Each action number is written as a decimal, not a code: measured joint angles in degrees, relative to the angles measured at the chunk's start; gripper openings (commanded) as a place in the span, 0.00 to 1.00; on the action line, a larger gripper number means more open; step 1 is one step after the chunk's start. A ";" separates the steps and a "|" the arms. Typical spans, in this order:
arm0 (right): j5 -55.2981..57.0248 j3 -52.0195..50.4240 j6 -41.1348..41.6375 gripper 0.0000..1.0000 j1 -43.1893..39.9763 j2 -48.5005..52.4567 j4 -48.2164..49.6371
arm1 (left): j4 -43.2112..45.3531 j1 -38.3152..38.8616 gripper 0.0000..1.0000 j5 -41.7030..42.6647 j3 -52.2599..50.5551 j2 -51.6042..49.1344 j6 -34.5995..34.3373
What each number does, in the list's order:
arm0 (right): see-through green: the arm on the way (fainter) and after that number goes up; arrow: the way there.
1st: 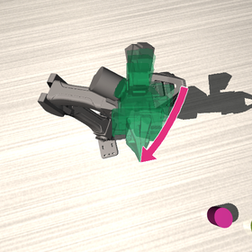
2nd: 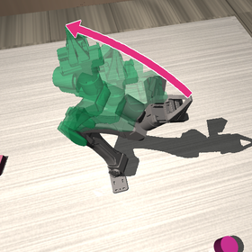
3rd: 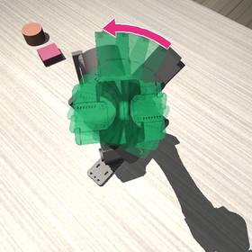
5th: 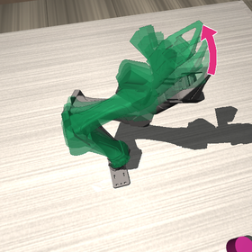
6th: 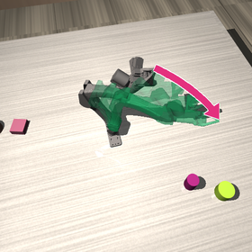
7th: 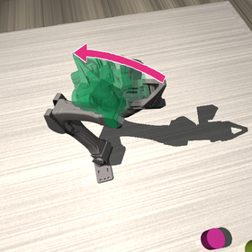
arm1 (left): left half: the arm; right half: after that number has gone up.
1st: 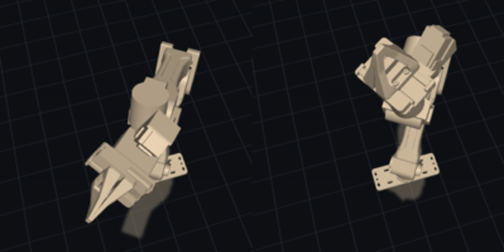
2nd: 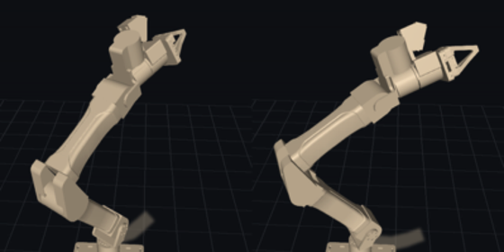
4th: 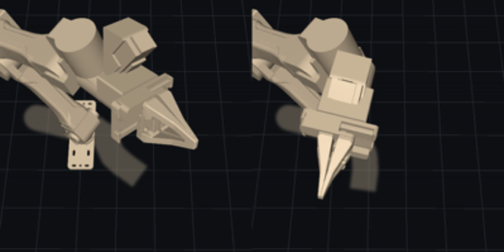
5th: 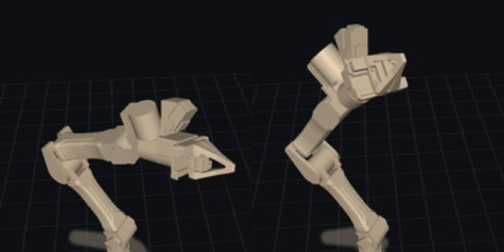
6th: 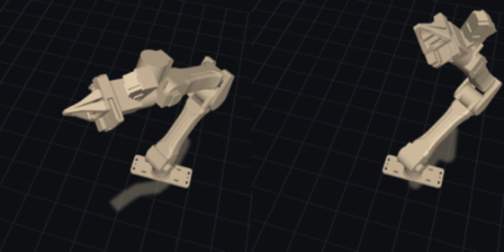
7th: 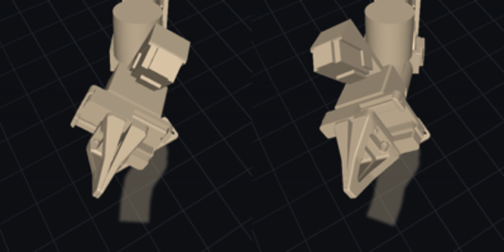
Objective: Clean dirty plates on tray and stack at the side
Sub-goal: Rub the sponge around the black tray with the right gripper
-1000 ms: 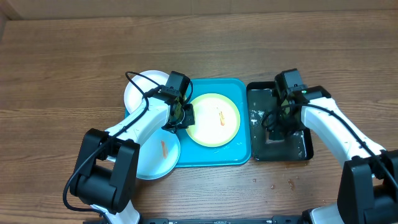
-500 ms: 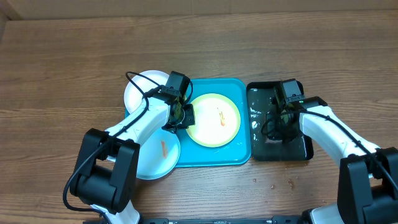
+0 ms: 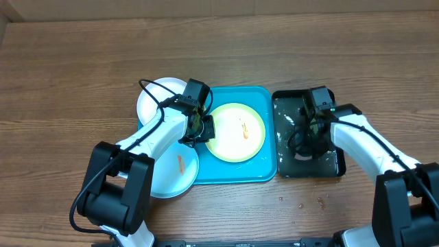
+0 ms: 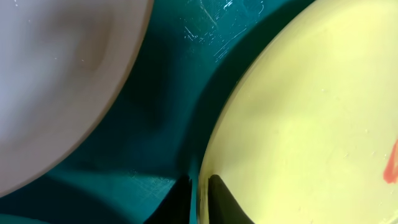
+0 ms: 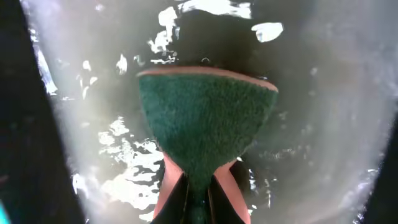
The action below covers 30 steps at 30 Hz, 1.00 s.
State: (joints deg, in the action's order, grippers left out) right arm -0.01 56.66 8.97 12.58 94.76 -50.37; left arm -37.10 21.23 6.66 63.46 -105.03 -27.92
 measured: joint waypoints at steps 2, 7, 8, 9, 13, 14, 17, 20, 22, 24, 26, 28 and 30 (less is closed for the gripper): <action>0.00 2.67 0.04 0.04 0.00 0.00 -2.38 | 0.00 0.00 0.16 0.00 0.00 0.00 0.00; -0.02 9.33 0.02 0.04 -0.02 -0.02 -6.51 | 0.04 0.00 0.16 0.00 0.00 0.00 0.00; 0.00 9.84 0.00 0.04 0.00 -0.09 -6.56 | 0.02 0.00 0.15 0.00 0.00 0.00 0.00; -0.02 9.99 0.00 0.04 0.00 -0.11 -6.67 | 0.02 0.00 0.16 0.00 0.00 0.00 0.00; 0.00 10.03 0.00 0.04 -0.02 -0.11 -7.15 | -0.35 0.00 0.16 0.00 0.00 0.00 0.00; -0.02 10.03 -0.04 0.04 -0.02 -0.11 -7.13 | -0.44 0.00 0.16 0.00 0.00 0.00 0.00; 0.00 10.03 -0.07 0.04 -0.02 -0.11 -7.13 | -0.61 0.00 0.15 0.00 0.00 0.00 0.00; 0.02 10.03 -0.07 0.04 -0.02 -0.11 -7.19 | -0.61 0.00 0.04 0.02 0.00 0.00 0.02; 0.00 10.03 -0.07 0.04 -0.02 -0.11 -7.50 | -0.61 0.00 0.04 0.13 0.00 0.00 0.15; 0.00 10.03 -0.04 0.04 -0.02 -0.11 -7.87 | -0.61 0.00 0.04 0.22 0.00 0.00 0.26; 0.00 10.03 -0.02 0.04 -0.02 -0.11 -7.82 | -0.61 0.00 0.04 0.22 0.00 0.00 0.26; 0.02 10.05 -0.04 0.04 0.00 -0.11 -8.15 | -0.61 0.00 0.04 0.22 0.00 0.00 0.24; 0.26 10.49 -0.04 0.04 -0.02 -0.11 -9.70 | -0.63 0.00 0.04 0.22 0.00 0.00 0.22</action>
State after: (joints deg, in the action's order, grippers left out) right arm 0.25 67.16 8.93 12.56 94.65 -60.07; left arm -37.74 21.23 6.87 63.46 -105.03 -27.70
